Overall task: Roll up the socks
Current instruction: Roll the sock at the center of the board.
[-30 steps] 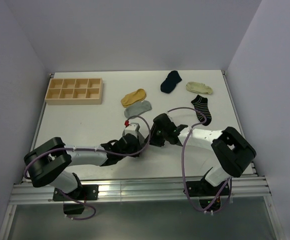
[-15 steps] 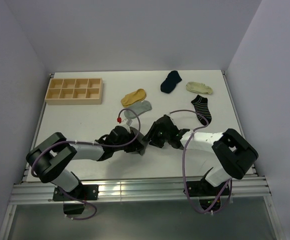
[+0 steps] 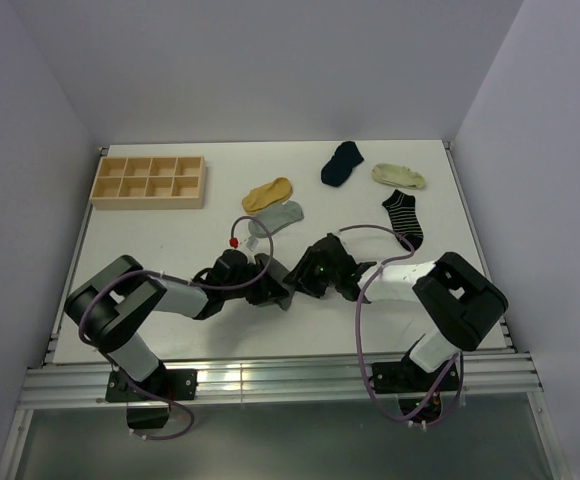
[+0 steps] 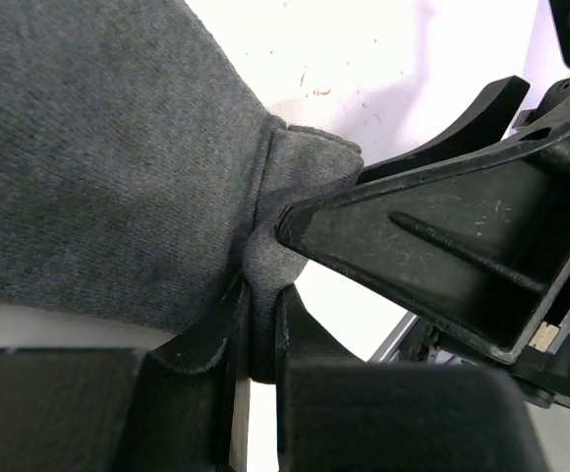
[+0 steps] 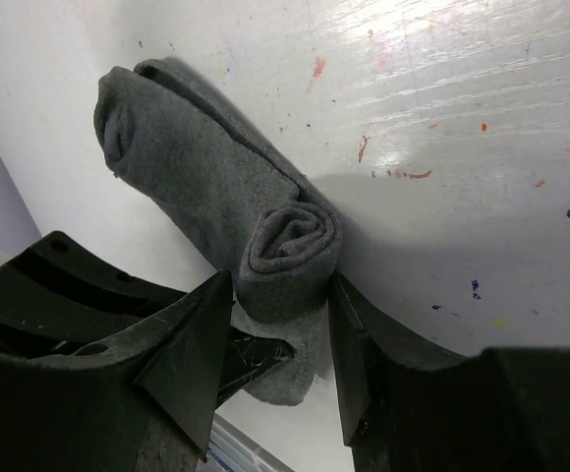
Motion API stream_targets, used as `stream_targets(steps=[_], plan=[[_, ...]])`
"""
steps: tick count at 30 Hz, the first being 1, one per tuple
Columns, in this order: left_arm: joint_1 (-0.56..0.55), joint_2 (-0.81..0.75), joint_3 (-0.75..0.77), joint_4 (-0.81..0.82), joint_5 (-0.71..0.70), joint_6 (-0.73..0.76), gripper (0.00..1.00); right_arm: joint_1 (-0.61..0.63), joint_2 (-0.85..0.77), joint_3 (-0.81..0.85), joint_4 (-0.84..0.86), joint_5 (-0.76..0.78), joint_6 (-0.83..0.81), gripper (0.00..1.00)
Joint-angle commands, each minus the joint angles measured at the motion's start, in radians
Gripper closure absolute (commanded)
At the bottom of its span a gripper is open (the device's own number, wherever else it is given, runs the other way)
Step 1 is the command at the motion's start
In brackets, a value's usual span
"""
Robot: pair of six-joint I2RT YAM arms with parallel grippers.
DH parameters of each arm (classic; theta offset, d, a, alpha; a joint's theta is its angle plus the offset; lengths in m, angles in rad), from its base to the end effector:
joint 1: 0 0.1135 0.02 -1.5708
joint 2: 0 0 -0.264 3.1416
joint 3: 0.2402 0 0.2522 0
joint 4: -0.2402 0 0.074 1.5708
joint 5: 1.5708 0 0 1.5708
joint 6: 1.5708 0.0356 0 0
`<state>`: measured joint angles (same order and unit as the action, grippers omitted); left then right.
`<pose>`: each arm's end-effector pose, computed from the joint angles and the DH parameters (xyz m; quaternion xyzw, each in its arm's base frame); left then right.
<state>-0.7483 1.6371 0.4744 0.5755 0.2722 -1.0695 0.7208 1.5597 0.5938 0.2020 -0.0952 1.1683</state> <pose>0.1986 -0.1975 0.1159 -0.0764 0.8723 -0.4426 0.1932 0.2117 0.1905 0.1344 0.1856 0.8999 0.3434 0.1944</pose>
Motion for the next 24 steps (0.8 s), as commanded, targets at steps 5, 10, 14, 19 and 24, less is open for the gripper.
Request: stream_targets(steps=[5, 10, 14, 19, 24], plan=[[0.033, 0.049, -0.031, 0.038, 0.053, -0.044, 1.00, -0.004, 0.045, -0.031, 0.070, -0.006, 0.022, 0.64], [0.043, 0.072, -0.030, 0.046, 0.070, -0.050, 1.00, -0.006, 0.049, -0.025, 0.040, 0.003, 0.013, 0.91], [0.044, 0.044, -0.016, 0.003, 0.035, -0.008, 0.94, -0.009, 0.034, 0.015, -0.051, 0.029, -0.012, 1.00], [0.029, -0.062, 0.032, -0.185, -0.080, 0.086, 0.71, -0.007, 0.022, 0.112, -0.229, 0.066, -0.051, 1.00], [-0.031, -0.190, 0.084, -0.357, -0.310, 0.204, 0.48, -0.007, 0.036, 0.181, -0.344, 0.074, -0.073, 1.00]])
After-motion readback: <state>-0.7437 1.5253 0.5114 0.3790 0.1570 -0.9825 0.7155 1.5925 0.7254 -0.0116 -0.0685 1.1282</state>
